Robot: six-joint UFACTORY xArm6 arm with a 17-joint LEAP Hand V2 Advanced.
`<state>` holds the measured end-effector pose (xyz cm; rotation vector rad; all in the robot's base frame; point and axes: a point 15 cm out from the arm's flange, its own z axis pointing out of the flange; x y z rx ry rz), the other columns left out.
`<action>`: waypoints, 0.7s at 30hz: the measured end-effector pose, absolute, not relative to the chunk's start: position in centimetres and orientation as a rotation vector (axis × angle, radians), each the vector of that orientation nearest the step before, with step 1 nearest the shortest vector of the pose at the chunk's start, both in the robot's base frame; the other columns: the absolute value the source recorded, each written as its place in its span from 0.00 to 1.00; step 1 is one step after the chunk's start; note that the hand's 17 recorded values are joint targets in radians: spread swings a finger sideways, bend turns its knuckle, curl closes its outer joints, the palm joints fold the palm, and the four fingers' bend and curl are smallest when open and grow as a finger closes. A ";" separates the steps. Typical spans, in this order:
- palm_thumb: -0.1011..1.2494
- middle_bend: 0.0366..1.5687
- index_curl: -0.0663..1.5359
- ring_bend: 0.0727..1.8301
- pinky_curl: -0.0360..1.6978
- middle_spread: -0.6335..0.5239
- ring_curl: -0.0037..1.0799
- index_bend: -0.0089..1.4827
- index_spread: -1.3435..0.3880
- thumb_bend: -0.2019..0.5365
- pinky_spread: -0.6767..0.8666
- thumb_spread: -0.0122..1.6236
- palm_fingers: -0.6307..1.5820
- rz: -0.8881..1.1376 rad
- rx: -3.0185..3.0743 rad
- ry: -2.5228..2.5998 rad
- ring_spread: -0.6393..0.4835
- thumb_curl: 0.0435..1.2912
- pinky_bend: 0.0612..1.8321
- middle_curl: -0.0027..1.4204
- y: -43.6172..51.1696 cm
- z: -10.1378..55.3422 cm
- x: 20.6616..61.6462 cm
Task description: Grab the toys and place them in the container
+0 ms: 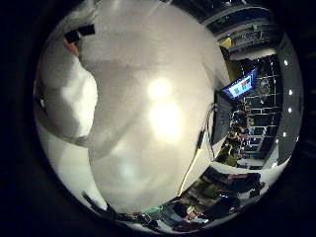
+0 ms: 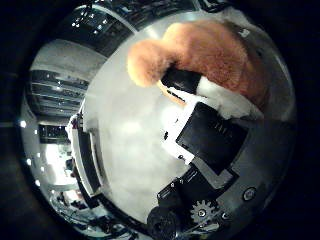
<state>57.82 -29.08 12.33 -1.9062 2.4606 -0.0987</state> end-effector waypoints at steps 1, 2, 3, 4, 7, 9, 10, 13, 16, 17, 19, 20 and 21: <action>0.68 0.74 0.43 0.71 0.39 0.46 0.53 0.72 0.66 0.26 0.27 0.61 0.88 -0.070 -1.908 2.472 0.42 0.29 0.64 0.44 -28.9 13.4 57.1; 0.68 0.75 0.43 0.71 0.39 0.46 0.53 0.73 0.66 0.26 0.27 0.61 0.88 -0.053 -1.919 2.471 0.42 0.29 0.64 0.44 -28.7 15.2 56.4; 0.69 0.76 0.43 0.72 0.40 0.46 0.53 0.74 0.66 0.25 0.28 0.61 0.87 -0.054 -1.916 2.474 0.42 0.29 0.65 0.44 -28.8 17.1 55.8; 0.69 0.77 0.43 0.73 0.41 0.46 0.53 0.75 0.66 0.25 0.28 0.61 0.86 -0.071 -1.919 2.464 0.43 0.30 0.65 0.44 -28.6 19.1 55.5; 0.70 0.78 0.43 0.73 0.42 0.46 0.53 0.76 0.67 0.25 0.29 0.62 0.86 -0.047 -1.980 2.419 0.43 0.30 0.66 0.44 -26.4 22.5 53.8; 0.70 0.79 0.43 0.74 0.43 0.46 0.53 0.77 0.67 0.25 0.29 0.62 0.85 -0.032 -2.003 2.403 0.43 0.31 0.66 0.43 -24.8 24.1 52.0; 0.70 0.79 0.43 0.75 0.44 0.46 0.53 0.77 0.67 0.25 0.29 0.62 0.85 -0.030 -2.016 2.392 0.43 0.31 0.65 0.43 -23.8 25.0 51.0; 0.70 0.80 0.43 0.75 0.46 0.46 0.52 0.78 0.67 0.24 0.30 0.62 0.85 -0.040 -2.055 2.351 0.43 0.31 0.65 0.42 -20.8 27.2 48.7; 0.70 0.81 0.42 0.76 0.47 0.46 0.52 0.78 0.67 0.24 0.30 0.63 0.85 -0.069 -2.130 2.266 0.43 0.31 0.64 0.42 -15.9 29.6 46.5; 0.70 0.81 0.42 0.76 0.48 0.46 0.52 0.79 0.67 0.24 0.30 0.63 0.85 -0.074 -2.161 2.232 0.43 0.31 0.64 0.42 -14.1 30.0 45.9; 0.70 0.81 0.42 0.76 0.49 0.46 0.52 0.79 0.67 0.24 0.30 0.63 0.85 -0.069 -2.230 2.157 0.43 0.32 0.64 0.41 -10.2 30.3 44.8; 0.70 0.82 0.42 0.76 0.49 0.46 0.51 0.79 0.67 0.24 0.30 0.63 0.85 -0.059 -2.268 2.118 0.43 0.32 0.64 0.41 -8.1 30.1 44.4; 0.70 0.82 0.42 0.76 0.49 0.46 0.51 0.79 0.67 0.24 0.30 0.63 0.85 -0.047 -2.292 2.094 0.43 0.32 0.63 0.41 -6.3 29.9 44.0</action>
